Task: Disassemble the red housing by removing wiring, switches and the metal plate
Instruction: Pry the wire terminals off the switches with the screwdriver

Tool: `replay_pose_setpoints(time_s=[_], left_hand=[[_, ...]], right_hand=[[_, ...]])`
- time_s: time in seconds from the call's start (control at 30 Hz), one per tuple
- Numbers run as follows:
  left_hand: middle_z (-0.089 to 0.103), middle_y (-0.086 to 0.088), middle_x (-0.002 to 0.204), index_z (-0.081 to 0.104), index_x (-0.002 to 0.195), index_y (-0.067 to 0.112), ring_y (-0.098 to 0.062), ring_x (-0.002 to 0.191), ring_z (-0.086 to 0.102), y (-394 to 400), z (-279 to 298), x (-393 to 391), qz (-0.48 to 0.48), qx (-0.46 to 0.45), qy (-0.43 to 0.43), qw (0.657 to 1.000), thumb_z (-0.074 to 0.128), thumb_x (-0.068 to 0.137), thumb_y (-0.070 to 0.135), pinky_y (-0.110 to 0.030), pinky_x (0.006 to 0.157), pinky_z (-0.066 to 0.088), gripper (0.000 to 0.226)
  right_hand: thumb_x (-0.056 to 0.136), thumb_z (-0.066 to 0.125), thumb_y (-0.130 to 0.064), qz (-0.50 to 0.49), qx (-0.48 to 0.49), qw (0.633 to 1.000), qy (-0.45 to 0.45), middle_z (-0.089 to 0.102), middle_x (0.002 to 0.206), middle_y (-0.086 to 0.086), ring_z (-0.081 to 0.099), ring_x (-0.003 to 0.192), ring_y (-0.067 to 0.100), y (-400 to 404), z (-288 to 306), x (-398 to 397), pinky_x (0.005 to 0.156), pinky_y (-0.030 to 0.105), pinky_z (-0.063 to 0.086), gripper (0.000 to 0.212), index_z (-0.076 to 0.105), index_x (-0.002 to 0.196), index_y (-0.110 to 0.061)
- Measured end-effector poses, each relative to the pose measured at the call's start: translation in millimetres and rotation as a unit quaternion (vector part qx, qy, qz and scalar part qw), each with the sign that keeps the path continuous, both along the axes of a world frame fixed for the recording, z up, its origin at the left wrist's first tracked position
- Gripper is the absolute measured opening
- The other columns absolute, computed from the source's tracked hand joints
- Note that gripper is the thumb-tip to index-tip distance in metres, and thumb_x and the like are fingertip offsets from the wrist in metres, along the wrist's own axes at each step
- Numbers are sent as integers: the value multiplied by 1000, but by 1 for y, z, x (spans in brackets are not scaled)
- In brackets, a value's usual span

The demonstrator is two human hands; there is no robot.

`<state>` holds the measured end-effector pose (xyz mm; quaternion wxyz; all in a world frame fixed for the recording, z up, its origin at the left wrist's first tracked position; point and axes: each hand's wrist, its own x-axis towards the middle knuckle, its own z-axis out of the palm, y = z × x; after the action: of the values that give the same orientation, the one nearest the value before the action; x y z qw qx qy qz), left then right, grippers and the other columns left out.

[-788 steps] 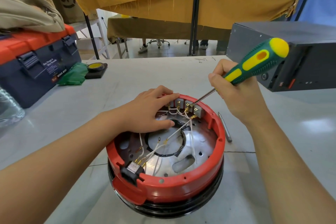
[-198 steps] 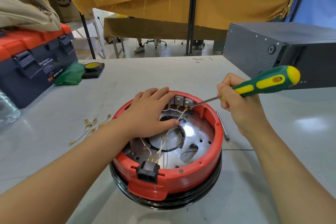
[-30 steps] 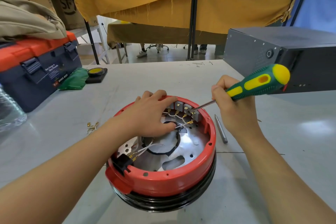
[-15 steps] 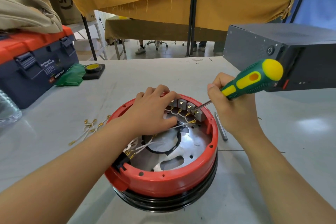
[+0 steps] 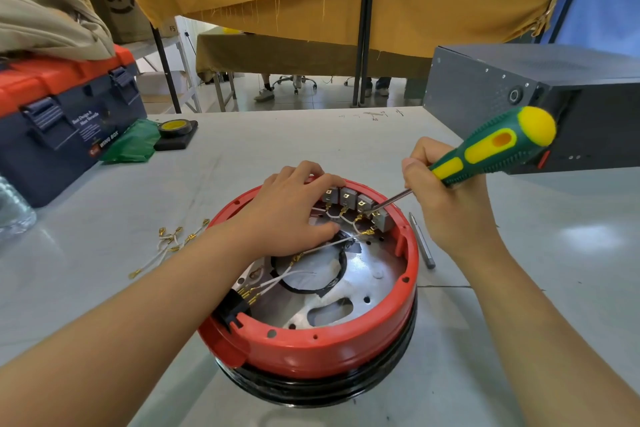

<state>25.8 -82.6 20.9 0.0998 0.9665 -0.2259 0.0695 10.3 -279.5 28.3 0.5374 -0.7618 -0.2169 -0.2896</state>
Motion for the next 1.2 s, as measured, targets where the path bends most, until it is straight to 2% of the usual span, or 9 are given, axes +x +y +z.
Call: replay_pose_setpoints(time_s=[0.1,0.2,0.3,0.47,0.53,0.87,1.2], left_hand=[[32,3,141,33,139,37,-21,126,33,0,-1,0,-1,3,-2,1000,55,86,48,-39,107,29,60],[32,3,141,33,139,36,-22,127,33,0,-1,1,-1,4,-3,1000,56,86,47,-40,107,30,59],[32,3,141,33,139,37,-22,127,33,1,-2,1,-2,5,-5,1000,55,86,48,-40,107,29,59],[32,3,142,31,140,38,-22,127,33,2,-3,3,-3,9,-10,1000,54,86,49,-40,107,30,60],[32,3,142,31,140,39,-22,126,34,2,-3,3,-2,21,-18,1000,54,86,50,-39,106,31,60],[28,3,142,21,145,40,-24,125,34,10,0,5,-3,83,-17,996,51,86,54,-40,102,34,67],[31,7,139,26,142,43,-22,121,34,9,-9,5,21,38,-52,998,49,85,56,-38,96,30,63]], right_hand=[[78,48,-13,13,56,998,29,29,50,0,30,46,6,0,-1,3,45,12,27,31,35,59,7],[76,48,-12,24,94,994,42,27,48,-5,26,45,6,0,-1,5,44,12,25,31,31,59,8],[79,48,-12,13,56,998,16,30,49,-2,30,46,5,-1,-1,2,46,11,28,30,36,58,6],[83,51,-9,0,-29,998,-50,35,51,-8,42,51,0,3,-2,-3,52,7,31,31,36,57,-17],[83,51,-9,3,-36,998,-60,35,51,-8,43,51,0,4,-2,-3,53,6,31,33,35,57,-20],[84,50,-16,9,-47,998,-34,35,51,-8,40,50,2,-2,-2,2,51,9,30,30,36,58,-19],[82,48,-18,9,-2,1000,22,38,47,-12,36,46,4,-5,-4,5,47,11,27,26,37,58,-14]])
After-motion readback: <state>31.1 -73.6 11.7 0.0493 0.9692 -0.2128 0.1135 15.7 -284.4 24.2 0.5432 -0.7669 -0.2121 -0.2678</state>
